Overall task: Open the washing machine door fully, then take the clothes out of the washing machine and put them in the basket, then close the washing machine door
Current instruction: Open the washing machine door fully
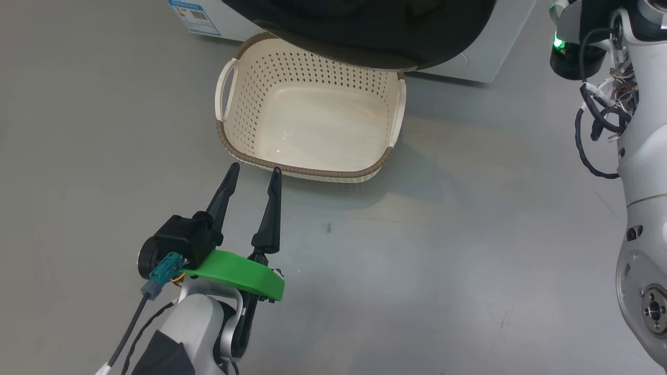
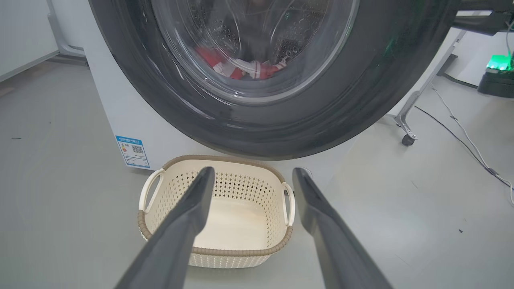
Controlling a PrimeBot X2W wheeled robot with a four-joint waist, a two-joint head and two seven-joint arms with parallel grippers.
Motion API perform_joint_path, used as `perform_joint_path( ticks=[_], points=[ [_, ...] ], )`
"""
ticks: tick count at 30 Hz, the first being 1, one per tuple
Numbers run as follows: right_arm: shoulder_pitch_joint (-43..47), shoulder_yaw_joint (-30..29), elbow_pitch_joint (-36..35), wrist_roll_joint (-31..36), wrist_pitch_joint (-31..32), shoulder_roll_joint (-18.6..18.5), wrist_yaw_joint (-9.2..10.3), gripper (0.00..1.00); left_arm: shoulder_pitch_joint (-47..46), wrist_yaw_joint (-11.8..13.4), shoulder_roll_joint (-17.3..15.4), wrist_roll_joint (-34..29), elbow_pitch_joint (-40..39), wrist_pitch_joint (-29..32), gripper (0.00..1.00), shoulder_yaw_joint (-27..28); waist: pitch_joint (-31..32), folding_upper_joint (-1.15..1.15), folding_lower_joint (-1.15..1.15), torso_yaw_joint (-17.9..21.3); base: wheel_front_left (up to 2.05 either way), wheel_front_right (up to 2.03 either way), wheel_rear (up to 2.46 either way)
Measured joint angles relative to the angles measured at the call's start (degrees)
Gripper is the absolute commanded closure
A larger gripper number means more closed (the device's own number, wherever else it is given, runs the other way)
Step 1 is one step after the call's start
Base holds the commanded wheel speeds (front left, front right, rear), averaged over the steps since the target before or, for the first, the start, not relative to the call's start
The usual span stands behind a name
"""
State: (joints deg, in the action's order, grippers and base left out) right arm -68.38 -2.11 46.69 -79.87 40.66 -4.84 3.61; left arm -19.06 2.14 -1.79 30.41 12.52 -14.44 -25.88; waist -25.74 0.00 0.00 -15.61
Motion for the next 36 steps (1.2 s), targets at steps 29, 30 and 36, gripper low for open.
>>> perform_joint_path(
  ticks=[29,30,36],
  points=[
    [3.28,4.50,0.03,-4.33,6.01,0.35,0.09,1.00,1.37,0.00,-0.02,-0.41,-0.08,0.00,0.00,-0.25,2.07,0.00,0.00,0.18,0.00,0.00,0.00],
    [3.39,4.68,0.03,-4.33,6.02,0.35,0.10,1.00,1.39,0.00,-0.02,-0.41,-0.08,0.00,0.00,-0.24,2.14,0.00,0.00,0.17,0.00,0.00,0.00],
    [3.83,5.03,-0.38,-4.27,5.72,0.43,0.52,1.00,1.48,0.00,-0.02,-0.41,-0.15,0.00,0.00,-0.24,2.41,0.00,0.00,0.19,0.00,0.00,0.00]
  ],
)
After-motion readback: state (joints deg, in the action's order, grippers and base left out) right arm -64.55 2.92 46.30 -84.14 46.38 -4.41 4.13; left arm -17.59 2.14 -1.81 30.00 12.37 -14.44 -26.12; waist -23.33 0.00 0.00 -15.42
